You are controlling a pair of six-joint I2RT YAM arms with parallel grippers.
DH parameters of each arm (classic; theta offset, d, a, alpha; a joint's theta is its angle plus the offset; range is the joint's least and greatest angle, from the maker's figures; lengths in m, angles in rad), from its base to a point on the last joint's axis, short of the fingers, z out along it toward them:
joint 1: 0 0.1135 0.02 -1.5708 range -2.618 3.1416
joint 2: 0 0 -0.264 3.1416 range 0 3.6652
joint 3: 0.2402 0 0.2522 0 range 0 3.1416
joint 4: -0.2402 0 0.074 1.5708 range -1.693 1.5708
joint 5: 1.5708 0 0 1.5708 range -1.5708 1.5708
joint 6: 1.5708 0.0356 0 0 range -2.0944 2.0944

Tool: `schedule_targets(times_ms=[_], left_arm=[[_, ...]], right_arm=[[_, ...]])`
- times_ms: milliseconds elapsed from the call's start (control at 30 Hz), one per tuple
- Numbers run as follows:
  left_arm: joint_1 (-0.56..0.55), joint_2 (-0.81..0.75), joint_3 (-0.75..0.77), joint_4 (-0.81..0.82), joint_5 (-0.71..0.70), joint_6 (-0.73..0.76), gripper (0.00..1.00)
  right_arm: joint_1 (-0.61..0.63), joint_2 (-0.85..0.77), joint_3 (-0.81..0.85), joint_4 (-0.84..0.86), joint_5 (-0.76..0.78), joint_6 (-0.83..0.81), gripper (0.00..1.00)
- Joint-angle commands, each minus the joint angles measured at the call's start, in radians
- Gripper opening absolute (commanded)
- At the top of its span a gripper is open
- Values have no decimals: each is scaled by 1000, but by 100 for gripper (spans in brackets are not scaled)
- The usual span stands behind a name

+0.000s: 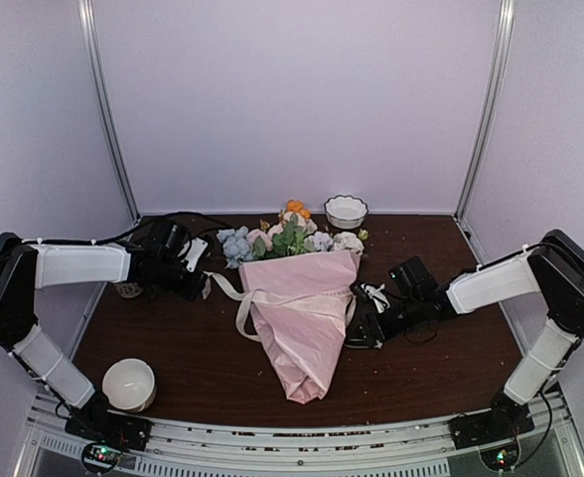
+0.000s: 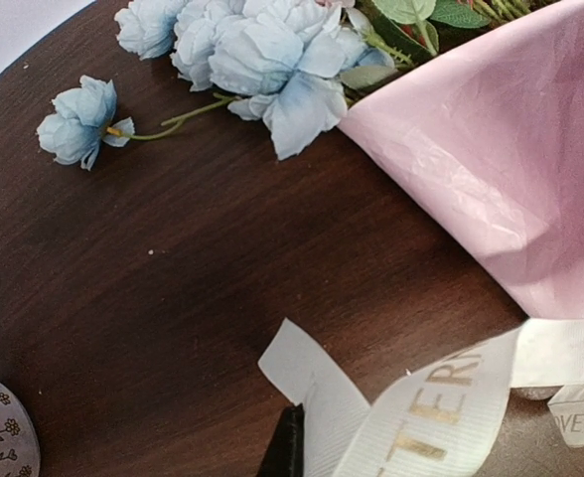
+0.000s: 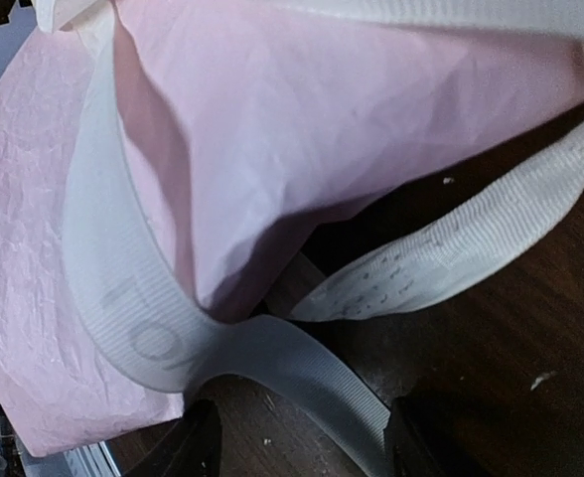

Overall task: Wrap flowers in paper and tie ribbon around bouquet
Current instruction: Tie the ribbon around the folded bouquet.

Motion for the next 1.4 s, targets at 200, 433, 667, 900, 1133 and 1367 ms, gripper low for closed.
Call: schedule_targets(times_ms=[200,433,667,900,1133,1367], left_arm=[[7,7,18,19,24,6,0],[7,5,21,7,28,9,0],[6,9,26,3,31,11,0],[7,13,27,3,32,12,0],[8,1,26,12,27,11,0],[8,2,26,11,31,12,0]], right_arm=[[154,-135,-8,-120,447,-80,62],[210,-79,35,-93,553,-138,71],[254,17,116,-53,572,-142,70],[254,37,126,-20,577,-121,60],[252,8,80,-39,582,-98,39],[253,-24,54,-51,600,-84,21]])
